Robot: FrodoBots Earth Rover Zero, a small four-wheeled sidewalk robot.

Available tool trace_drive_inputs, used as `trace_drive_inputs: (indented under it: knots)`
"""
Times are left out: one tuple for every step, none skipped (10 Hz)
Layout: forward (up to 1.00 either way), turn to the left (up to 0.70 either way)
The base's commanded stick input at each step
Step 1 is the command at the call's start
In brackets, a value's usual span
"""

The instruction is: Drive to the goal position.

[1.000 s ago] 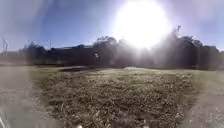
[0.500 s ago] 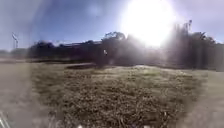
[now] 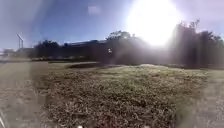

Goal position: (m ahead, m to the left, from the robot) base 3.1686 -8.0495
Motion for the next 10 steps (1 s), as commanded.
trace_drive_inputs:
  knots:
    - [1.0,0.0]
    - [1.0,0.0]
    - [1.0,0.0]
    - [1.0,0.0]
    - [1.0,0.0]
    - [1.0,0.0]
    - [1.0,0.0]
    - [1.0,0.0]
    - [1.0,0.0]
    - [1.0,0.0]
